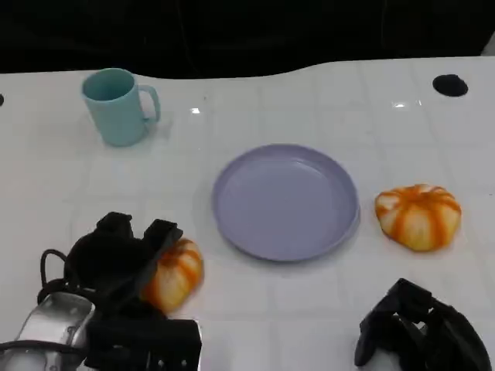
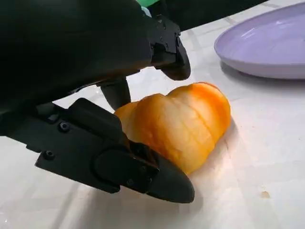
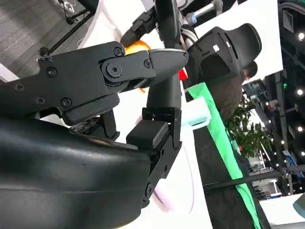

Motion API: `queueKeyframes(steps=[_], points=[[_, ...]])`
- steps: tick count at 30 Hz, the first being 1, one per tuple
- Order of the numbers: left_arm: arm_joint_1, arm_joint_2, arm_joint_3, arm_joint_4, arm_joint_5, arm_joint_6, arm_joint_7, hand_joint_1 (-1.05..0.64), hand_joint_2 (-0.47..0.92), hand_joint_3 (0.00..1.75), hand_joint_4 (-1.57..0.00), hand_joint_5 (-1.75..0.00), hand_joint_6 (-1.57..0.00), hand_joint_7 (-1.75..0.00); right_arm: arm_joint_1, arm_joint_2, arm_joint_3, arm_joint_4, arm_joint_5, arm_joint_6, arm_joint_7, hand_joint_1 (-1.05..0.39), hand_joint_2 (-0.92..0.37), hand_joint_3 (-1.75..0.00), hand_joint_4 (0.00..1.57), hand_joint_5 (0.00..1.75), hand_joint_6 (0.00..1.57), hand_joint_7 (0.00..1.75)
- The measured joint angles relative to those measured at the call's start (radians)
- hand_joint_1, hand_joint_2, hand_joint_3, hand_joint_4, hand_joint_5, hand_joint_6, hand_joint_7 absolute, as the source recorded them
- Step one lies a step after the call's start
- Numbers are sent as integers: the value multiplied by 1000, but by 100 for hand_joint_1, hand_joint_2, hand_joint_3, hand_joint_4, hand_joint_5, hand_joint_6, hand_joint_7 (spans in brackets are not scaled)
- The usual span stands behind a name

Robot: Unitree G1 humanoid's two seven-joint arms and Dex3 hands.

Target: Grasp the bread from the table and place it into the plate.

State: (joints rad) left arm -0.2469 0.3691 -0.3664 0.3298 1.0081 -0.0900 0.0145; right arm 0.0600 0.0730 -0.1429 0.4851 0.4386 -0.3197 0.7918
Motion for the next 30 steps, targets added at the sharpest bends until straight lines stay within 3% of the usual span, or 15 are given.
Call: queueKeyframes(steps=[2,4,5,7,9,10,12,13,14,17,19,30], points=[[-20,0,-8,44,-27,-17,26,-71,88,0,-25,-152,-11,-98,0,0,0,0,1,0,2,-59,-92,-18,71,158,70,122],[-34,-1,-13,91,-53,-45,73,-62,89,1,-57,-151,-26,-101,0,0,-1,1,1,-2,5,-59,-92,-19,71,158,70,122],[-41,-2,-17,114,-63,-58,100,-61,89,1,-62,-150,-29,-101,0,0,-1,1,1,-3,5,-59,-92,-19,72,158,70,122],[-60,-2,-30,155,-71,-79,152,-48,91,2,-91,-161,-54,-99,0,0,-1,1,1,-5,6,-59,-92,-18,71,158,70,122],[-76,-6,-40,200,-77,-94,216,-42,91,4,-102,-166,-66,-97,0,0,-2,2,1,-5,8,-59,-92,-18,71,158,70,122],[-87,-10,-45,224,-81,-100,246,-38,91,12,-108,-166,-77,-95,0,0,-2,2,2,-5,8,-59,-92,-18,71,158,70,122],[-106,-19,-53,273,-92,-117,304,-35,81,48,-127,-155,-108,-86,0,0,-2,2,2,-5,8,-59,-92,-18,71,158,70,122],[-116,-22,-59,303,-98,-129,337,-35,75,63,-132,-154,-115,-89,0,0,-2,2,2,-5,9,-58,-92,-18,71,158,70,122],[-127,-23,-64,332,-104,-141,366,-35,68,76,-136,-160,-119,-105,0,0,-3,2,2,-5,9,-58,-92,-19,72,158,70,123],[-165,-27,-91,426,-104,-173,471,-35,56,101,-141,-173,-113,-157,-1,0,-3,5,2,-10,10,-59,-92,-18,72,158,70,123],[-188,-34,-111,494,-103,-196,551,-35,53,108,-145,-174,-110,-171,-1,0,-4,5,2,-10,10,-59,-92,-18,71,158,70,123],[-263,-72,-187,722,-107,-242,832,-40,42,129,-154,-175,-112,-175,-4,-1,-4,7,2,-6,6,-59,-92,-17,72,157,70,123]])
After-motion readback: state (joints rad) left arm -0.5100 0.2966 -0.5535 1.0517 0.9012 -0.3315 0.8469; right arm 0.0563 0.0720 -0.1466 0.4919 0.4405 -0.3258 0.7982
